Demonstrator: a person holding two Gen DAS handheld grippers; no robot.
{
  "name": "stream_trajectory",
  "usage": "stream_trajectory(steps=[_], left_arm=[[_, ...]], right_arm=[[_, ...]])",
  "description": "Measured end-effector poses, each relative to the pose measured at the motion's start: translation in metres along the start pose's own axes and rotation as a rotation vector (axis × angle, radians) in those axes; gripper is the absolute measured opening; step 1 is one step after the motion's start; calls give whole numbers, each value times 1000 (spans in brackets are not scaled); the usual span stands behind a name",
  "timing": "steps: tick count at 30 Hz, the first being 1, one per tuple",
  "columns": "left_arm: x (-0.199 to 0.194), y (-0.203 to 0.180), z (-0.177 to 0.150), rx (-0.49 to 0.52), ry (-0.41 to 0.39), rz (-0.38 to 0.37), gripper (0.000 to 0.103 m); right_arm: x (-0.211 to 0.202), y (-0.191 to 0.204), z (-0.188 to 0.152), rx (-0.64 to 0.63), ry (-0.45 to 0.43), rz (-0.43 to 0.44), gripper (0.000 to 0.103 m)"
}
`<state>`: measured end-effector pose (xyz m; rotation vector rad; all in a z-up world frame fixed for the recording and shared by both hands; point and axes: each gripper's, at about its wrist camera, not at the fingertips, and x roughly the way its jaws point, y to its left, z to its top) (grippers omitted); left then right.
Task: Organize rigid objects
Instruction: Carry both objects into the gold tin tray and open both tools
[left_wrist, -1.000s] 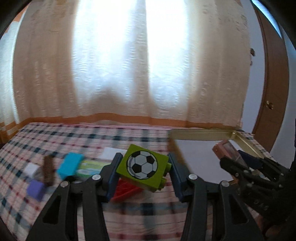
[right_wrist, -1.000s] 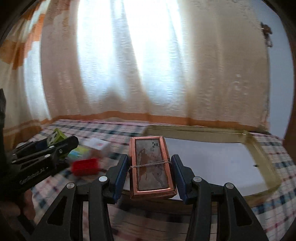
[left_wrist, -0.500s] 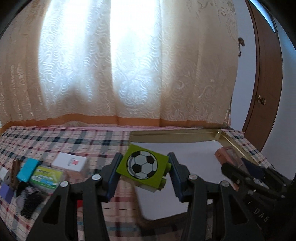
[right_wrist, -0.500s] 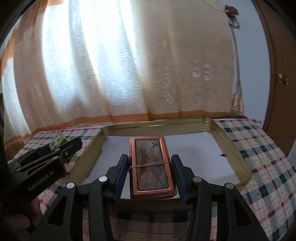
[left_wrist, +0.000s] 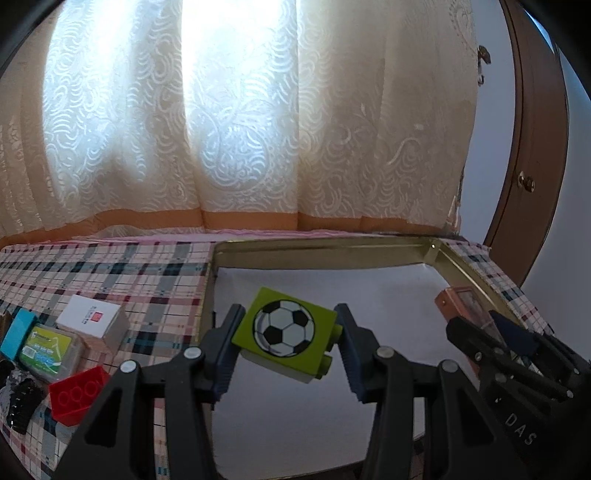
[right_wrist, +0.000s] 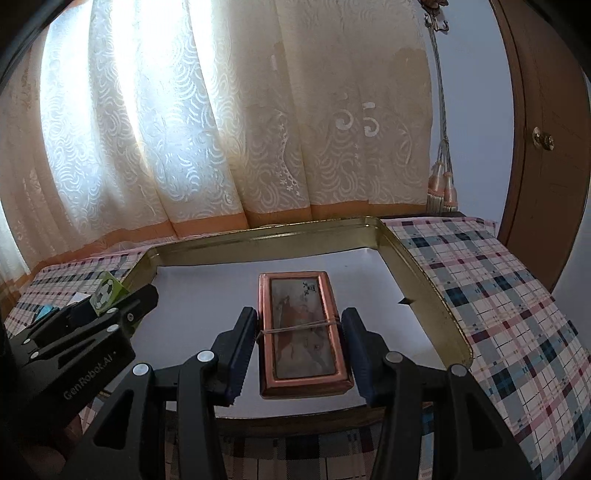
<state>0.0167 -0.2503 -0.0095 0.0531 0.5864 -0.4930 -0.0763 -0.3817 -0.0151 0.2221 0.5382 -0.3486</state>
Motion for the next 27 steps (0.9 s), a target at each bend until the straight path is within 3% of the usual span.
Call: stream_trajectory(steps=[7,9,11,13,16,23,27], left_arm=[[7,-3,-1,4,34,8,49],[5,0,-1,-6,23,14,52],[3,1,-2,-12,19,28,68],[0,4,-3,-28,12,49,88],[-6,9,-3,-56,-16,60,103],[-14,20,-5,-100,-61,49,103],[-22,27,-3,-83,-102,98,103]], right_arm=[[5,-2,-1,18,23,12,51],[5,0,-1,14,22,3,57],[2,-1,-2,18,8,-8,72],[-3,-5,-2,46,-23,-9,73],[-9,-15,-2,113,-59,7,77],[-15,-23,-1,172,-105,-9,77],[-28,-23,-1,171,-202,-44,77]])
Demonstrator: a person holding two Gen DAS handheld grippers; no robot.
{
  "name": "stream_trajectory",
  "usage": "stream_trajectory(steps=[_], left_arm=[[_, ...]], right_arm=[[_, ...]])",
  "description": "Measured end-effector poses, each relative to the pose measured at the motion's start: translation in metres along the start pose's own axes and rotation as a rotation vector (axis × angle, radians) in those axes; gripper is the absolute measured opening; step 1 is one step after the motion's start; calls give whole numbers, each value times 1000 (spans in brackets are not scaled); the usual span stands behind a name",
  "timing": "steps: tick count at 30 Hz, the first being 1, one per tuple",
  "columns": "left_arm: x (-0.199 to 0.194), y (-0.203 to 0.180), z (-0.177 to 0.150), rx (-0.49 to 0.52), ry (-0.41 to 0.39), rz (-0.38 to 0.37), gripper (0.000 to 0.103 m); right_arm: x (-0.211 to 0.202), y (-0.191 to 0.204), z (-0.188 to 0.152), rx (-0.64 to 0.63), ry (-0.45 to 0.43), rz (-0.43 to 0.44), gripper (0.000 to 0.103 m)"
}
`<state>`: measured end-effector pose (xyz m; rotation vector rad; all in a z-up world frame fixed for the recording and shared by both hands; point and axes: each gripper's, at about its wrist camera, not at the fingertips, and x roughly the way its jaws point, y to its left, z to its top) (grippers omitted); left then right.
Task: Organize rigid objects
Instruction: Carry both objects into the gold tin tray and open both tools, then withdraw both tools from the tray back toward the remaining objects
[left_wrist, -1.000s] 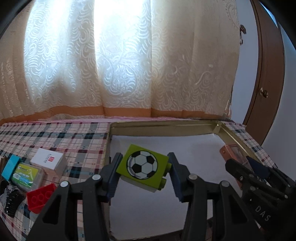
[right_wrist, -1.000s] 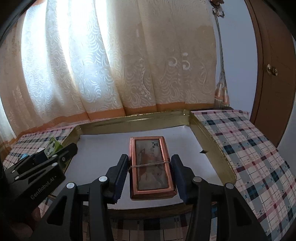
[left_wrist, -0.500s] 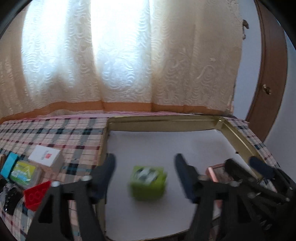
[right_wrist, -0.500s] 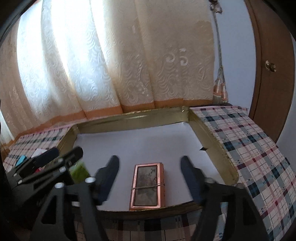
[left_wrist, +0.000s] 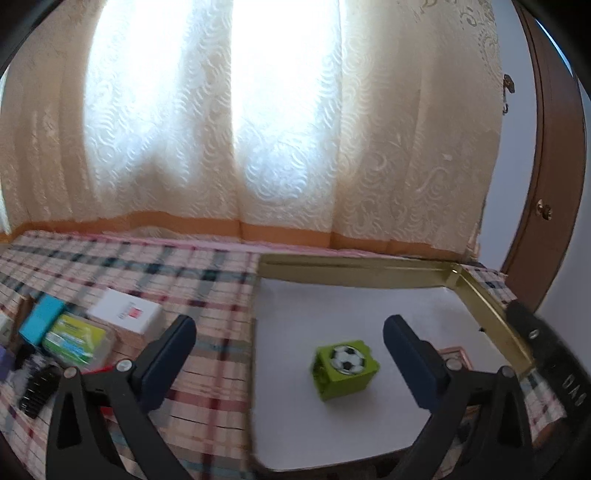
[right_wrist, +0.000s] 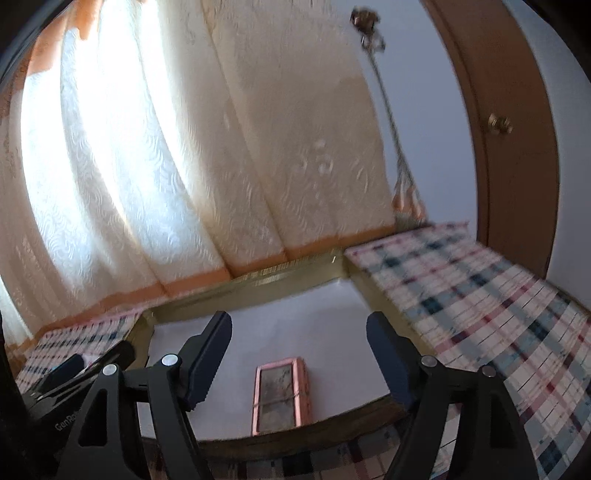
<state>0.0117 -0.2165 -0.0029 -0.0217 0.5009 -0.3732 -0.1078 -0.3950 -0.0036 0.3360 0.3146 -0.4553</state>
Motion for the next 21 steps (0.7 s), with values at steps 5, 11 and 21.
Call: stream_trajectory(steps=[5,11,21], left_arm=[[-14,8,3,29,-108,84,103],[-23,5,0,82,-147,95,103],[-36,19,-6,83,-148,79,103]], right_arm=[[-16,2,2,-18,-111,-18,77],[-25,12,2,-64,-162,-33,78],[-35,19,-4,-93,-186,-47,78]])
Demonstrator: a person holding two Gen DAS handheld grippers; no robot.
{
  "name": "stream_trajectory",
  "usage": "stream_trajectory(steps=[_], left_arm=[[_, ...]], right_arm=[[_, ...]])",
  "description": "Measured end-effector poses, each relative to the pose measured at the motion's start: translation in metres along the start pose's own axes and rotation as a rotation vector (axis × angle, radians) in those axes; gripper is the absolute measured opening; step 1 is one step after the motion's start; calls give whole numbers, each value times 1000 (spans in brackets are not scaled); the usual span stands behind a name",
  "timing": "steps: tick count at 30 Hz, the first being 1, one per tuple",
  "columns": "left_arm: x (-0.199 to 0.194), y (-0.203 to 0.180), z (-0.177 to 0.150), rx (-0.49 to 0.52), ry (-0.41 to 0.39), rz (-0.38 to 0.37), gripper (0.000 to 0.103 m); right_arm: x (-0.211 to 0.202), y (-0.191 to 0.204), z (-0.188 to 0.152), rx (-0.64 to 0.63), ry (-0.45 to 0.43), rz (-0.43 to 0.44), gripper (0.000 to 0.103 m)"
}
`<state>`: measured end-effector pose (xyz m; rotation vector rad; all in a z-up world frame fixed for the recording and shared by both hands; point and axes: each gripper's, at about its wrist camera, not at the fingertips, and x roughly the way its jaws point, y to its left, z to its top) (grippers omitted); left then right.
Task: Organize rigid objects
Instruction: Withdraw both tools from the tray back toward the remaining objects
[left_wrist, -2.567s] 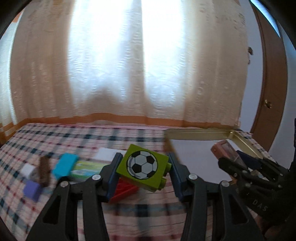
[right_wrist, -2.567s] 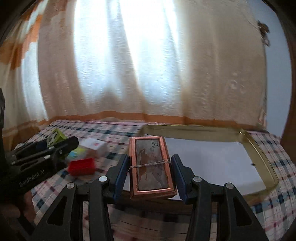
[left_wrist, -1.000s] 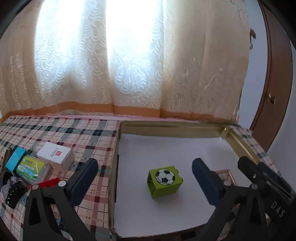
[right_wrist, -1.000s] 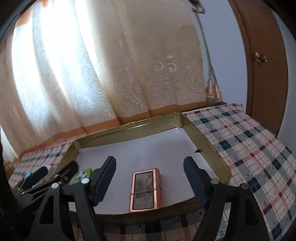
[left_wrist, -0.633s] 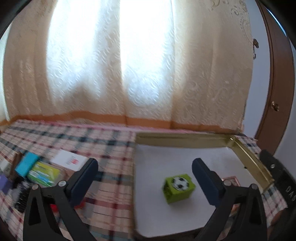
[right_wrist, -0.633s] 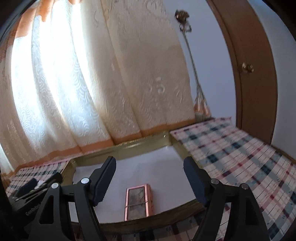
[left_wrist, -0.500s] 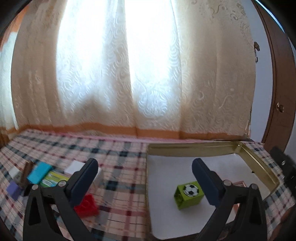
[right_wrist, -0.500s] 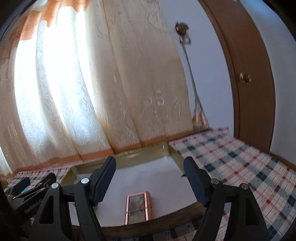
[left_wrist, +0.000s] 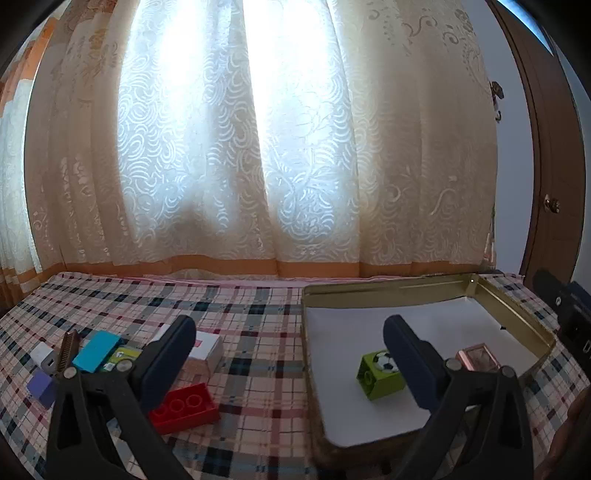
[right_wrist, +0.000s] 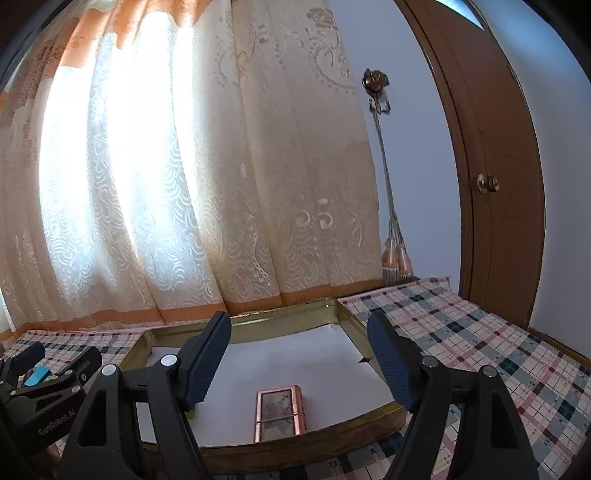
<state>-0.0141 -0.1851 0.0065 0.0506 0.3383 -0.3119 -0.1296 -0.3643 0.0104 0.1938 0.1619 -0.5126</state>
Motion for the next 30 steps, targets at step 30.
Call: stream_trajectory(steps=[30], left_arm=[[-5,149,-21,-54,194,66,103]], right_arm=[[-16,144,-30,-132,143,251,78]])
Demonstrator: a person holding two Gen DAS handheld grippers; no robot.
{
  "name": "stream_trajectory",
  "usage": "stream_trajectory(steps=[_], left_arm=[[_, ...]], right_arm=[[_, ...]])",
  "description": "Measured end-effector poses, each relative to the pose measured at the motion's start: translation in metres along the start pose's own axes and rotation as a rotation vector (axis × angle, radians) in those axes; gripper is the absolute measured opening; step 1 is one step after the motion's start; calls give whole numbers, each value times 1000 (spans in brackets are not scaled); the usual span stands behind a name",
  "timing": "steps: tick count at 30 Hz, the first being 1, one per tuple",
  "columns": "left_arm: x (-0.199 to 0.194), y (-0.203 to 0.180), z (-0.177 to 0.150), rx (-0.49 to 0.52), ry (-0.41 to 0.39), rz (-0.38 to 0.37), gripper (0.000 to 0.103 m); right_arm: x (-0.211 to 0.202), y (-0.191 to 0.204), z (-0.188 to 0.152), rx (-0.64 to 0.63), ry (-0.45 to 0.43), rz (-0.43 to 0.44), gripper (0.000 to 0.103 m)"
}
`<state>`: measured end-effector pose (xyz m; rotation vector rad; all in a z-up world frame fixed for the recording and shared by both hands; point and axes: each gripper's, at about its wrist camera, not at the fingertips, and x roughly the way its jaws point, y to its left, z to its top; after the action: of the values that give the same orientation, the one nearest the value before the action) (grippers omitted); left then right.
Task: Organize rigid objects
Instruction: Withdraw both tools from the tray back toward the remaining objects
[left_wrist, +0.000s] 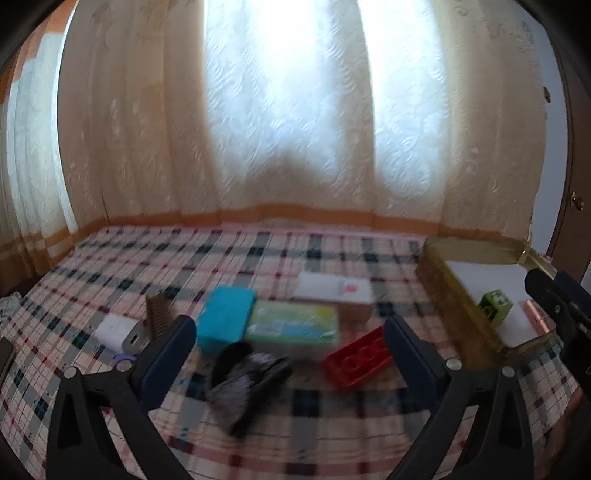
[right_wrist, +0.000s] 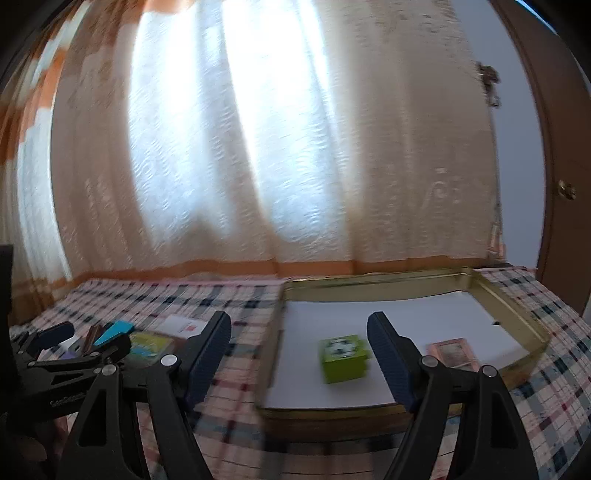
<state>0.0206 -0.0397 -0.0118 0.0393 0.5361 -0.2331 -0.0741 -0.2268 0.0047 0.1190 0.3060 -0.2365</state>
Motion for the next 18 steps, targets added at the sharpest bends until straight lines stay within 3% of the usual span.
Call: stream_trajectory(steps=[7,18], left_arm=[[22,31,-5,-55,143,-33,102],[39,43,-12,-46,258,-63,102]], right_arm=[[22,43,-4,-48,110,66,78],[45,73,-10,-89,237,165,78]])
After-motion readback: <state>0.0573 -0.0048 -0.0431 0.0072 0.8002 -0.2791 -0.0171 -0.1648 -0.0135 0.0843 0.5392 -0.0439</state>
